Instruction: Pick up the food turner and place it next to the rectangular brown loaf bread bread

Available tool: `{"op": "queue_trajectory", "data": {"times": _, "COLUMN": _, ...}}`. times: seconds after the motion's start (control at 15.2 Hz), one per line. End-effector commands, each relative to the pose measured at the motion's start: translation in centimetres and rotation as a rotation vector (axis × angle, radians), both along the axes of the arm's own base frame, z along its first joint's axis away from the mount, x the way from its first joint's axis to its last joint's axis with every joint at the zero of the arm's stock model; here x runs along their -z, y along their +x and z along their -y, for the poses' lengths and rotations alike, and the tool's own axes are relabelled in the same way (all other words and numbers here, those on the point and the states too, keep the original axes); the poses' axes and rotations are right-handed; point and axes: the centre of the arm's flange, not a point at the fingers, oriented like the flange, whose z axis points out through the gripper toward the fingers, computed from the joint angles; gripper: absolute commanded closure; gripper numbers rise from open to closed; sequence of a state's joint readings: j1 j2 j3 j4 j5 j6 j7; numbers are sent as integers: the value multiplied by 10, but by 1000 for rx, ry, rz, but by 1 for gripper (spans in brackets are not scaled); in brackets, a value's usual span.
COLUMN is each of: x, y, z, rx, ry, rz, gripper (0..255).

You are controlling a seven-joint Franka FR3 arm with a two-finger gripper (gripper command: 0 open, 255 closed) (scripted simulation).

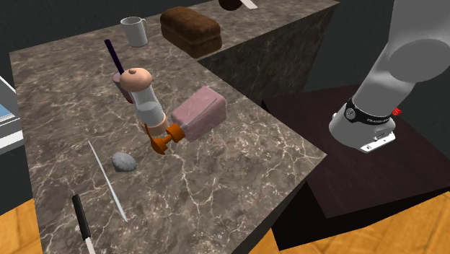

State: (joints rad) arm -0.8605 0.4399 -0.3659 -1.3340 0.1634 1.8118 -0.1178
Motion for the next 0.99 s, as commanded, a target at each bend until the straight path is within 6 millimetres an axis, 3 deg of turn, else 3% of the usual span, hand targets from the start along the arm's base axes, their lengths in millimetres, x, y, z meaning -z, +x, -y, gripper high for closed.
{"op": "queue_trajectory", "data": {"times": 0.0, "x": 1, "y": -6, "z": 26, "rx": -2, "ry": 0, "rz": 0, "gripper": 255}}
{"op": "queue_trajectory", "data": {"times": 0.07, "x": 1, "y": -10, "z": 39, "rx": -2, "ry": 0, "rz": 0, "gripper": 255}}
{"op": "queue_trajectory", "data": {"times": 0.92, "x": 70, "y": -10, "z": 39, "rx": -2, "ry": 0, "rz": 0, "gripper": 255}}
